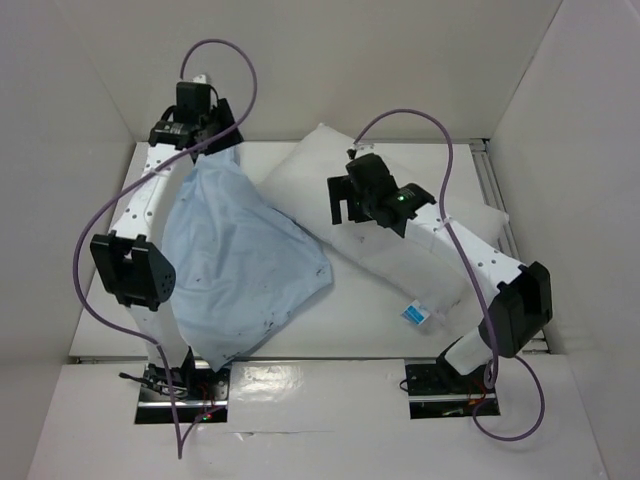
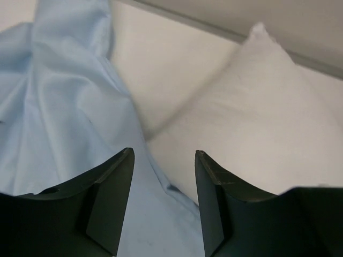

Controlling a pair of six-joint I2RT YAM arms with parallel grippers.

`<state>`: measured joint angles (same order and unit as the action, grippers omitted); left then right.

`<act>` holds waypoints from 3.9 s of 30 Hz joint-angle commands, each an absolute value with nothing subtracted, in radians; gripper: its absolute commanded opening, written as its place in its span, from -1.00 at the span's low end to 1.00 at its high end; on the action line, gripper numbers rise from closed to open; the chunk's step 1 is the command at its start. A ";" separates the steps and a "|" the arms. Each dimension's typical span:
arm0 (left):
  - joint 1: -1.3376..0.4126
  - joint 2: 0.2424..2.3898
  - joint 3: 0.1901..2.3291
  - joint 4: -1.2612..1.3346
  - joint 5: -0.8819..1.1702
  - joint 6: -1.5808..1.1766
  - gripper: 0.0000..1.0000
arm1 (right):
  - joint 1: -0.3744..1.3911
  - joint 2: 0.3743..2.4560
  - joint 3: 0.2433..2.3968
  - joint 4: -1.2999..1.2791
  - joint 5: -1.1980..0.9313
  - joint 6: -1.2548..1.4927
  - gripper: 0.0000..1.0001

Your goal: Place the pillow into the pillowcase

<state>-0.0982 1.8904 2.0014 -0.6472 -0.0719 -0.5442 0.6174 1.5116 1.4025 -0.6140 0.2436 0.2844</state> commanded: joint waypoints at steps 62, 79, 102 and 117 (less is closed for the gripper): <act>0.291 2.145 1.876 -0.716 -0.035 -0.660 -1.00 | 0.741 1.885 1.701 -0.377 0.095 0.143 -1.00; 0.253 1.964 1.918 -0.735 0.117 -0.532 0.71 | 0.580 2.464 2.533 -0.460 -0.020 0.169 0.59; -0.213 1.699 1.301 -0.526 0.139 -0.531 0.37 | 0.557 1.473 1.378 -0.454 0.158 0.238 0.84; -0.204 1.753 1.270 -0.479 0.176 -0.528 -0.12 | 0.538 1.493 1.388 -0.486 0.179 0.238 0.84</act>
